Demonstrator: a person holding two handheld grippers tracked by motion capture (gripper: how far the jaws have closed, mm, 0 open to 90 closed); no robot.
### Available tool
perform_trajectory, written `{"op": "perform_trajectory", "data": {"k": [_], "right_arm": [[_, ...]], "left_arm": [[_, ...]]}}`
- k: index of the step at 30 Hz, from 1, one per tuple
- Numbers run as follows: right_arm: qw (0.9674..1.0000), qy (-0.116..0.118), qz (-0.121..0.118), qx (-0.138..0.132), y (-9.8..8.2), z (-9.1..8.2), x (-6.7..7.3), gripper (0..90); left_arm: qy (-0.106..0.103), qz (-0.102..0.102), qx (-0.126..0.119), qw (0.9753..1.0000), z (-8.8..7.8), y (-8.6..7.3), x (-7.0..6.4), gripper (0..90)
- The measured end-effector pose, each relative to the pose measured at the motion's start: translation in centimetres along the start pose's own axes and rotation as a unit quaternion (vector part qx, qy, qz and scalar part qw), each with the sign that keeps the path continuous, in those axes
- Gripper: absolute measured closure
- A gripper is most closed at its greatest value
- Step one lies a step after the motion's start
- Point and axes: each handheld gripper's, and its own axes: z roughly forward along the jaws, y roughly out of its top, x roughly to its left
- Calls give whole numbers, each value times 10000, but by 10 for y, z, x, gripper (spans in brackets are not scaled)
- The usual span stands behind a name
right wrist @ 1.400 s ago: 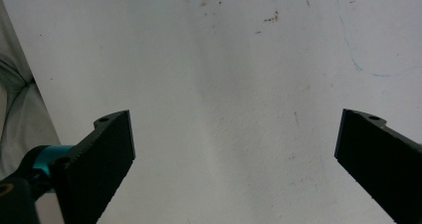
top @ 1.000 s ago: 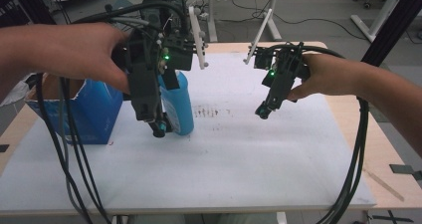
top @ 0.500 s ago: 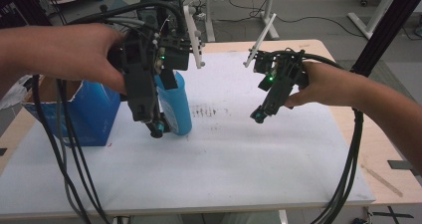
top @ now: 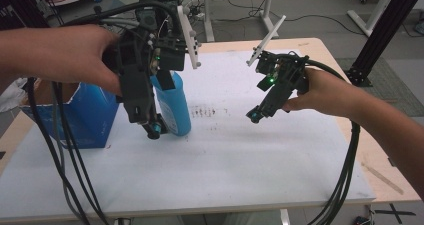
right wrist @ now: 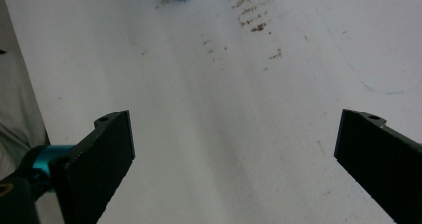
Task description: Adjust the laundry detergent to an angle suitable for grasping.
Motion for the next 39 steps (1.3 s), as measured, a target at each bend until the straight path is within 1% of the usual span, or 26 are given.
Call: {"op": "perform_trajectory", "data": {"k": [3, 4, 6, 7, 8, 10, 13, 16, 19, 23, 27, 32, 36, 39], "right_arm": [[9996, -86, 117, -260, -5, 1, 2, 15], [9991, -101, 127, -380, -7, 1, 2, 15], [9977, -158, 232, -609, -11, 2, 3, 15], [9977, -158, 232, -609, -11, 2, 3, 15], [9955, -225, 320, -859, -15, 3, 5, 15], [9926, -254, 420, -1111, -18, 5, 7, 15], [9875, -369, 487, -1453, -23, 8, 10, 15], [9820, -486, 591, -1728, -28, 12, 12, 15], [9768, -586, 682, -1945, -32, 15, 12, 15], [9695, -694, 819, -2202, -38, 18, 14, 14], [9639, -797, 892, -2378, -43, 23, 15, 15], [9557, -897, 995, -2620, -47, 26, 17, 15], [9474, -951, 1163, -2828, -49, 27, 19, 15], [9419, -1063, 1318, -2902, -50, 29, 24, 15]], "left_arm": [[9, 3, -6, 10000, 0, 0, 0, 17], [14, 7, 2, 10000, 0, 0, 0, 17], [17, 12, 2, 10000, 0, -1, 0, 17], [17, 12, 2, 10000, 0, -1, 0, 17], [10, 19, -10, 10000, 1, -1, 0, 16], [11, 19, -9, 10000, 1, -1, 0, 17], [20, 6, -12, 10000, 1, -1, 1, 17], [9, 24, 1, 10000, 1, -1, 1, 17], [4, 17, 6, 10000, 1, -1, 1, 16], [2, 18, 11, 10000, 1, -2, 1, 17], [2, 23, 13, 10000, 1, -1, 1, 17], [5, -4, 6, 10000, 1, -2, 0, 17], [-6, -9, -2, 10000, 1, -3, 0, 17], [-24, -11, -2, 10000, 0, -4, 0, 16]]}}
